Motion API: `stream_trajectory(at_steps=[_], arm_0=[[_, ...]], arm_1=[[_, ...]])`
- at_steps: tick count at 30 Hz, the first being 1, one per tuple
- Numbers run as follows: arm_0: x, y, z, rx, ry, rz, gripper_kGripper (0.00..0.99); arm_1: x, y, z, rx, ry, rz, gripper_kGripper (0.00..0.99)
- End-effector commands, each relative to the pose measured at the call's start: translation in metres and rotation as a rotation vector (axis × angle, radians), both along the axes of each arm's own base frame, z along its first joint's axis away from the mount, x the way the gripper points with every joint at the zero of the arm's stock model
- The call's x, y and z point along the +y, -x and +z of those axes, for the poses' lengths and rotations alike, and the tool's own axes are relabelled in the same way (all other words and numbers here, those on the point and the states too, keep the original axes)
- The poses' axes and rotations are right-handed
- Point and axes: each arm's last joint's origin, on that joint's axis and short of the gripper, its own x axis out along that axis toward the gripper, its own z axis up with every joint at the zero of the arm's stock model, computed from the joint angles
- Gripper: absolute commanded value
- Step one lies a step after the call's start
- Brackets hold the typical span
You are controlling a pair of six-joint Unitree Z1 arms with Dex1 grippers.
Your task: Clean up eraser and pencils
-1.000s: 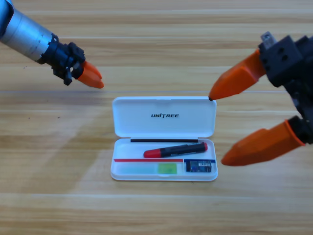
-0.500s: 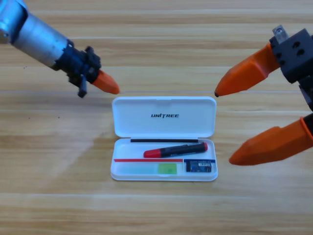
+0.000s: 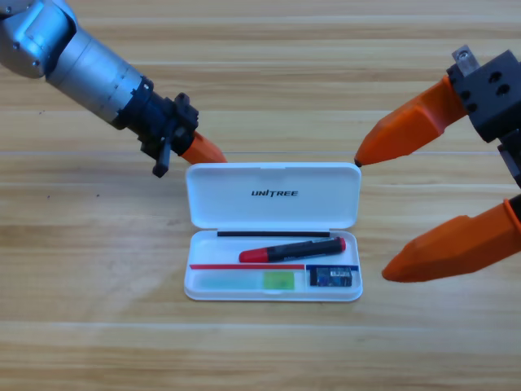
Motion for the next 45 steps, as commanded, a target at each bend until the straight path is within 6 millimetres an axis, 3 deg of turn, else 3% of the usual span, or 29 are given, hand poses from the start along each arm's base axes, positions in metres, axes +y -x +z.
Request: stream_trajectory(at_steps=[1,16,32,45], arm_0=[[-0.014,0.015,-0.004,0.076,-0.011,-0.042,0.000],[-0.032,0.042,-0.014,0.094,-0.054,-0.115,0.000],[-0.038,0.074,-0.047,0.107,-0.103,-0.158,0.000],[-0.043,0.086,-0.063,0.112,-0.135,-0.168,0.000]], arm_1=[[0.000,-0.005,-0.009,0.018,0.002,-0.017,0.930],[0.003,-0.008,-0.009,0.028,0.005,-0.023,0.930],[0.006,-0.010,-0.009,0.034,0.006,-0.027,0.930],[0.008,-0.011,-0.012,0.041,0.013,-0.025,0.930]])
